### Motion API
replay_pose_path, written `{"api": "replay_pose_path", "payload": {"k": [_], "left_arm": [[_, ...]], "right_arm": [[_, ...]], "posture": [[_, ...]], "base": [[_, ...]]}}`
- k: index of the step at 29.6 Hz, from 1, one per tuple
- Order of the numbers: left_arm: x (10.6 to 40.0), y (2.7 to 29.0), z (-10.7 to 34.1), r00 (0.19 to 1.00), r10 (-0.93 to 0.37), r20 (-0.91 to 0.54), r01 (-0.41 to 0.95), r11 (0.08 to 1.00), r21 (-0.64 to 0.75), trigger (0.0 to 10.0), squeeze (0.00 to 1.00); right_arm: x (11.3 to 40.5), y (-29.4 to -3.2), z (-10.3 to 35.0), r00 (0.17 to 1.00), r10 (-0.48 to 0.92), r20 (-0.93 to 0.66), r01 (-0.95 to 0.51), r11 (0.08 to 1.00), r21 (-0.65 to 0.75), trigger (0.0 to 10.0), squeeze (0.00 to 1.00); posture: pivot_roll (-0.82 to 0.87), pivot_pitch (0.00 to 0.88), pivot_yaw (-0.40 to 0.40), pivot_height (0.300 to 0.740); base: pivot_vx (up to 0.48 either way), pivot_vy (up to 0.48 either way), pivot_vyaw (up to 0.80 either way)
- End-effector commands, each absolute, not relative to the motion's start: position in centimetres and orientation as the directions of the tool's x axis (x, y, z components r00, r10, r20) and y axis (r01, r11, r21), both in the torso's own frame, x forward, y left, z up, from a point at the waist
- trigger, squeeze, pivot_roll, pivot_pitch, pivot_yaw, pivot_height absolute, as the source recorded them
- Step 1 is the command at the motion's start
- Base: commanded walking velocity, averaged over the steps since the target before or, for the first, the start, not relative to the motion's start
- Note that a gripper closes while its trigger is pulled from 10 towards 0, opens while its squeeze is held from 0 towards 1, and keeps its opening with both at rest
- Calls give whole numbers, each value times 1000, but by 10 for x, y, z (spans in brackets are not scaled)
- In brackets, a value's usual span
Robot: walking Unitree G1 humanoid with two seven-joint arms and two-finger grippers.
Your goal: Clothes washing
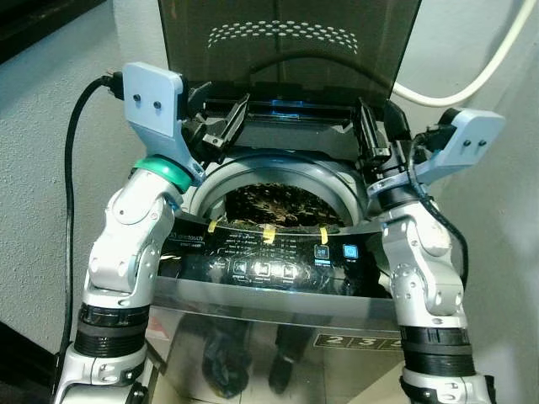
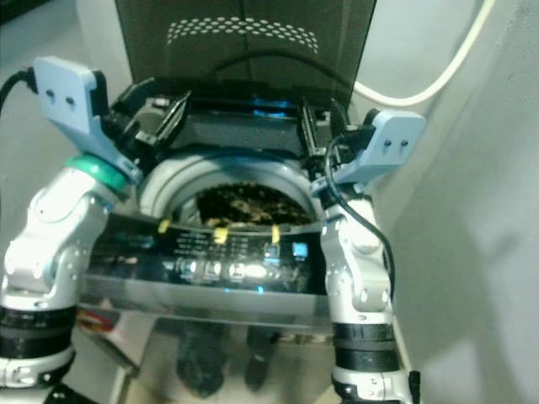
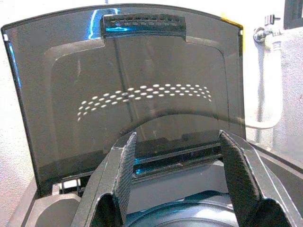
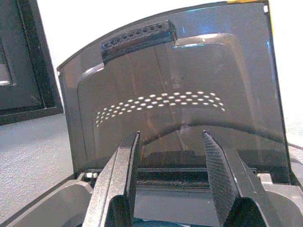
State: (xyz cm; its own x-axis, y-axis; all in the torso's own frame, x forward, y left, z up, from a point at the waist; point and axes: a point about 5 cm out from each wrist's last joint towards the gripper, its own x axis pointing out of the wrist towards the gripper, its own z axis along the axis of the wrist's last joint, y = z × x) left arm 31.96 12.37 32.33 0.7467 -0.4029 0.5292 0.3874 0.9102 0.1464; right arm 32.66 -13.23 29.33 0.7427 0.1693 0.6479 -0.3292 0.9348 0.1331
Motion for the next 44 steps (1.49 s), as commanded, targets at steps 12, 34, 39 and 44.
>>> {"api": "replay_pose_path", "payload": {"k": [12,34,39,44], "left_arm": [[322,126,317,769,-385,510,363,920,147,10000,0],[328,125,312,773,-386,504,361,920,151,10000,0],[330,126,312,774,-379,507,355,923,148,10000,0],[332,126,313,776,-378,505,353,924,150,10000,0]], "right_arm": [[329,-134,289,757,170,631,-322,937,134,10000,0],[330,-137,290,755,159,637,-313,940,136,10000,0],[332,-138,290,756,159,635,-307,943,129,10000,0],[333,-138,290,759,153,633,-300,945,132,10000,0]], "posture": [[-15,66,15,740],[-55,38,30,740],[-44,34,25,740],[-30,36,37,740]], "base": [[0,0,0],[0,0,0],[0,0,0],[0,0,0]]}}
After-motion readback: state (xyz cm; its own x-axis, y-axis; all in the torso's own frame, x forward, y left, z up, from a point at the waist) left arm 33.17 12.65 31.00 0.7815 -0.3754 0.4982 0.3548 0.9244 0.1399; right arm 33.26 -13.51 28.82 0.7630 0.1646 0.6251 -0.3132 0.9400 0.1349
